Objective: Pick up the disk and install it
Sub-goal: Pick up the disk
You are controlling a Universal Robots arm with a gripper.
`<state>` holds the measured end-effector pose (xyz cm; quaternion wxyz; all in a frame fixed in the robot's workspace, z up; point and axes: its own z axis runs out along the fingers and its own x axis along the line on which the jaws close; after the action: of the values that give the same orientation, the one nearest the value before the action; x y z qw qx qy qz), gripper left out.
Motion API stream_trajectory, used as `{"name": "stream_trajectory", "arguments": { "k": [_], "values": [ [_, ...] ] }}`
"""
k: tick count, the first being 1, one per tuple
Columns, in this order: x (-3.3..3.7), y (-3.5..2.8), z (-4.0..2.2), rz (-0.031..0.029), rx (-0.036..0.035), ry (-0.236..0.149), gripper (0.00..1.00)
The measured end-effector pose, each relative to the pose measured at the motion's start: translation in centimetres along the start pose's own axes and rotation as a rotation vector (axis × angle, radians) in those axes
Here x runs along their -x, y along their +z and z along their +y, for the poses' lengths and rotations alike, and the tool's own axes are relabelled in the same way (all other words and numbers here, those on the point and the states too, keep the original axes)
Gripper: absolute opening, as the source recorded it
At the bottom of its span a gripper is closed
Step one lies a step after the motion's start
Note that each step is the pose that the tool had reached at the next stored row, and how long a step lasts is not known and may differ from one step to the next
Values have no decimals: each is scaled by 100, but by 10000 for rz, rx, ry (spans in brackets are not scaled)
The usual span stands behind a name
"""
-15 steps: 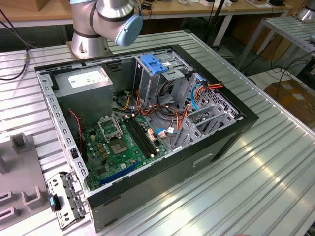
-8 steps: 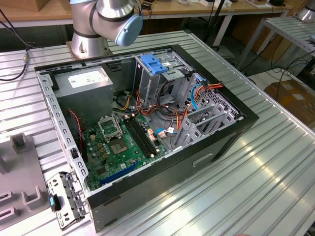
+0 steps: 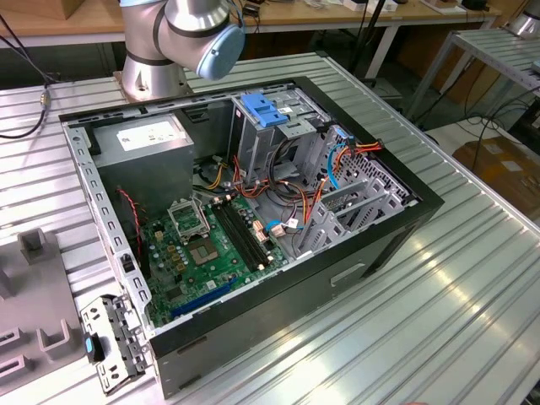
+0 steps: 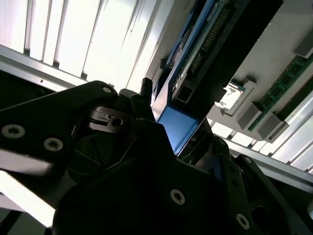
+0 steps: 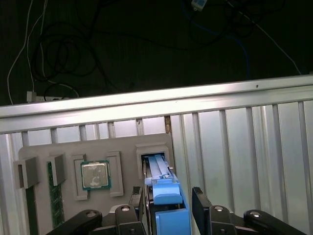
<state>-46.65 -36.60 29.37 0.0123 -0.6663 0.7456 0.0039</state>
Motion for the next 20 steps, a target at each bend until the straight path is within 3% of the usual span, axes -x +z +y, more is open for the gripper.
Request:
{"name": "stream_trajectory", "arguments": {
  "k": [13,15,16,20],
  "values": [
    [-2,2,0,1,-1,0,53],
    [-2,2,0,1,-1,0,51],
    [-2,2,0,1,0,1,44],
    [-3,2,0,2,0,0,44]
  ]
}}
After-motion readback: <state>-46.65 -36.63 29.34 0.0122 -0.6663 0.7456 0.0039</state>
